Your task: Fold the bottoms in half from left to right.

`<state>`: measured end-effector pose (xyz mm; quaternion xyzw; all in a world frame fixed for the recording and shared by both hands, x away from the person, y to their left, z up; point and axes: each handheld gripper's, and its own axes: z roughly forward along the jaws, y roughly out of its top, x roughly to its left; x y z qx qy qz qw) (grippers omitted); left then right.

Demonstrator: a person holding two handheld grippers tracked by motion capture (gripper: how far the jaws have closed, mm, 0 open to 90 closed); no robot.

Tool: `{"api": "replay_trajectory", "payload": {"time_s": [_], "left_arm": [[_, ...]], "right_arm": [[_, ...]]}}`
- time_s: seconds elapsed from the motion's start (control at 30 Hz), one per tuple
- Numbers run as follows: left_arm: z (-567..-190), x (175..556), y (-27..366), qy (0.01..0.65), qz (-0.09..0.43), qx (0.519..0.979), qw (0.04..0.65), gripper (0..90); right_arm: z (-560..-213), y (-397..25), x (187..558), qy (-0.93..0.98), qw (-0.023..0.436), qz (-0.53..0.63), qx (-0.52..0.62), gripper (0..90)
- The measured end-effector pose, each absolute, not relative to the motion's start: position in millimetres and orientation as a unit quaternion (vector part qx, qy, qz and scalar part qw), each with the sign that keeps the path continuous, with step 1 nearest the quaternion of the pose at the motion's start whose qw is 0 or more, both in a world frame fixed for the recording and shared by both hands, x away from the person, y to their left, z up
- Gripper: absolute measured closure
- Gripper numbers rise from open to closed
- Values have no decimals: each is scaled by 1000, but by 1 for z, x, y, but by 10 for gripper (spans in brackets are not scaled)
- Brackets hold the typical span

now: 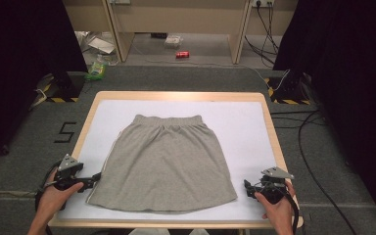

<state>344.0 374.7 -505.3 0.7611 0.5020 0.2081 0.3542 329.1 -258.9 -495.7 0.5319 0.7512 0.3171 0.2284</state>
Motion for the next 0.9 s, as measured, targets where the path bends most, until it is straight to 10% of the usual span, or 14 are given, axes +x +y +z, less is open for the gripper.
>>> {"api": "replay_trajectory", "payload": {"time_s": [0.9], "left_arm": [[-470, 416, 359, 504, 199, 744, 391, 229]], "right_arm": [[-489, -249, 329, 756, 242, 341, 503, 180]]}}
